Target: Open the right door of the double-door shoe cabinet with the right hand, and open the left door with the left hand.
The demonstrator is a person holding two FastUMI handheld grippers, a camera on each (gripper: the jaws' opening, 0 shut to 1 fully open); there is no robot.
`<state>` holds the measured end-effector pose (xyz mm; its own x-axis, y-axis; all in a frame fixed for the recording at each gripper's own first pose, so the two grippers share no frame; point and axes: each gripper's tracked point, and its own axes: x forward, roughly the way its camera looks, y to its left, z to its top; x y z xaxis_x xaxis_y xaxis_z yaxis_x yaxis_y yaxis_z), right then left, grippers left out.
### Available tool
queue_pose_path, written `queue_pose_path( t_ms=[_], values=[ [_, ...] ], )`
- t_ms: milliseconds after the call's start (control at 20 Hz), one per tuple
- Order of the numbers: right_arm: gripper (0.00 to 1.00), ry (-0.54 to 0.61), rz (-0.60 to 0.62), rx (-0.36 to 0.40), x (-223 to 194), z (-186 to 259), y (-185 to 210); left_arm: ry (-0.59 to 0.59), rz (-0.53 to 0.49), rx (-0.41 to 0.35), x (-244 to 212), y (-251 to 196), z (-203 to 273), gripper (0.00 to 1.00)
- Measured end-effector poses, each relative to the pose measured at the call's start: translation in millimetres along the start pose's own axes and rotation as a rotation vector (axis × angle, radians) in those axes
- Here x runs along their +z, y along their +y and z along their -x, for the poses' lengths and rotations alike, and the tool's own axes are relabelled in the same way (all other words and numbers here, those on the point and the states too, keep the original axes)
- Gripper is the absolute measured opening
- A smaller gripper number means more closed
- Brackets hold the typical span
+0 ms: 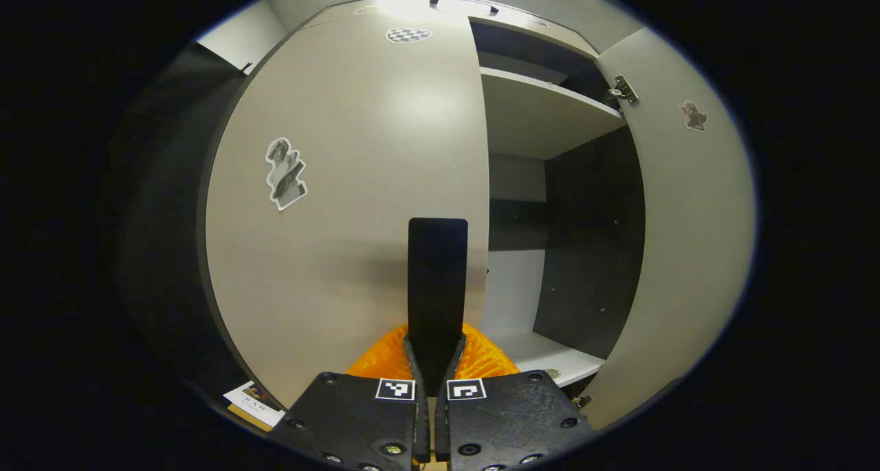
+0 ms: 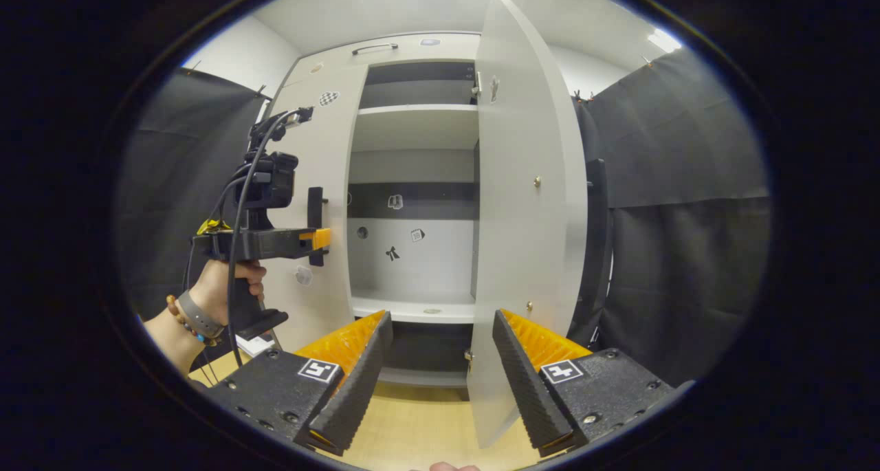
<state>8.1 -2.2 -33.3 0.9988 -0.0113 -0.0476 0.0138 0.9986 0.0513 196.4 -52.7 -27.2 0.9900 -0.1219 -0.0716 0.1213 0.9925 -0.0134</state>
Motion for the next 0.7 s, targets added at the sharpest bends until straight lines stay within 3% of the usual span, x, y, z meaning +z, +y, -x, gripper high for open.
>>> queue_pose_path(
  t_ms=[150,350,700],
  values=[
    [0.92,-0.002,0.011,-0.005,-0.7,6.9,1.5,0.010,-0.023,0.002,0.4,-0.5,12.4,0.03],
    [0.92,-0.005,-0.005,-0.009,-5.9,15.9,6.0,-0.007,-0.001,-0.053,5.3,11.5,68.1,0.03],
    [0.92,0.026,-0.002,-0.010,-16.0,14.1,11.7,0.028,-0.031,-0.040,10.2,50.2,132.9,0.03]
  ],
)
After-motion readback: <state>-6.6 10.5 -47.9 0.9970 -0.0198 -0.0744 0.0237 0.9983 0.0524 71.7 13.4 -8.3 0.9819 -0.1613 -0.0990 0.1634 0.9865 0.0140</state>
